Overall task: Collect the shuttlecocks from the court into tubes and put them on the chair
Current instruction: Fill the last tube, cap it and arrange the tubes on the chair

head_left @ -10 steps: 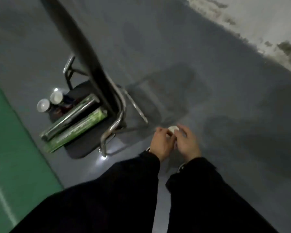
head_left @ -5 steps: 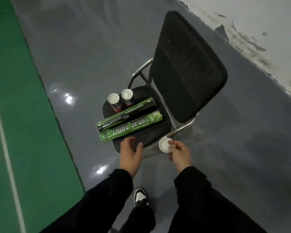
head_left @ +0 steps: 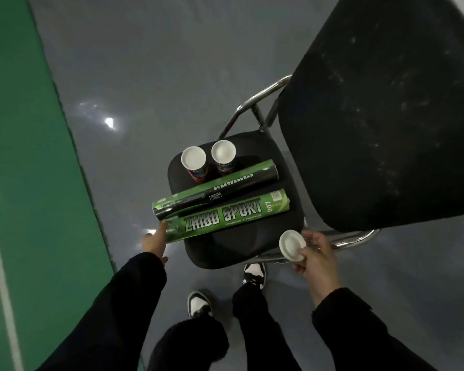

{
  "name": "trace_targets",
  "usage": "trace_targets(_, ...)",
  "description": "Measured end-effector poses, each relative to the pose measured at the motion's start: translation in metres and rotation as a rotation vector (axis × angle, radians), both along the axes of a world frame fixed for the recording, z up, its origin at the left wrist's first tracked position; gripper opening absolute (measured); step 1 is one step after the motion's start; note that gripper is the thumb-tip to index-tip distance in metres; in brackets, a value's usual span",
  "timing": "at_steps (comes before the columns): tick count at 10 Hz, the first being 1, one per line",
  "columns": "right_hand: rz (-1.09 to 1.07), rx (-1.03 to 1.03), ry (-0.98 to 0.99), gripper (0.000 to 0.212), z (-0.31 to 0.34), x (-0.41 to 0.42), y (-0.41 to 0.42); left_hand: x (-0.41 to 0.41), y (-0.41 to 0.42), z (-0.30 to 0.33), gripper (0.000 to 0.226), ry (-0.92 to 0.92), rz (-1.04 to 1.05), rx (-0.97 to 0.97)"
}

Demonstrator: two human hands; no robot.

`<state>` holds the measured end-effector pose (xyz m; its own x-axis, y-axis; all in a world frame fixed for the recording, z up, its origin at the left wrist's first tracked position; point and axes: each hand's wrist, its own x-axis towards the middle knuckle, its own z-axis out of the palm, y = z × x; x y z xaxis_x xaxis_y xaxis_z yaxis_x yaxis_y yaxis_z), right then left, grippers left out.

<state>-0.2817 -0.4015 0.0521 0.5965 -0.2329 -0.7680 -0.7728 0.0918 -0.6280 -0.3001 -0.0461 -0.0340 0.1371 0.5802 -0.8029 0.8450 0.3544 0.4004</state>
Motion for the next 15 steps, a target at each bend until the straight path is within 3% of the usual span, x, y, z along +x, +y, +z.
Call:
trace_targets(2,0.057,-0.127,0.028,0.030,-0.024,0.027,-0.005,0.009,-0.013,-0.030,0.049,-0.140,0.204,-0.113)
trace_targets(3,0.081,-0.172,0.041,0.024,-0.032,0.045,-0.001,0.013,-0.016,-0.026,0.043,-0.184,0.230,-0.062)
trace_targets(4,0.071,-0.211,0.037,0.042,-0.036,0.059,0.005,0.000,-0.008,-0.014,0.045,-0.173,0.223,0.024)
trace_targets(6,0.338,-0.171,-0.118,0.019,-0.019,0.067,0.030,-0.029,0.013,0.033,0.013,-0.227,0.202,-0.055)
trace_targets(8,0.273,0.008,-0.304,0.015,0.073,0.063,0.048,-0.026,0.063,0.107,0.036,-0.293,0.071,0.014)
trace_targets(9,0.324,0.000,-0.423,0.022,0.130,0.064,0.058,-0.007,0.082,0.166,0.025,-0.358,0.161,-0.054)
trace_targets(10,0.342,-0.003,-0.550,0.022,0.188,0.067,0.070,0.012,0.094,0.228,0.013,-0.413,0.109,-0.029)
trace_targets(12,0.384,0.080,-0.736,0.020,0.276,0.075,0.095,0.036,0.125,0.315,0.017,-0.474,0.137,-0.050)
trace_targets(15,0.428,0.169,-0.865,0.016,0.335,0.081,0.112,0.046,0.155,0.349,0.022,-0.597,0.202,-0.043)
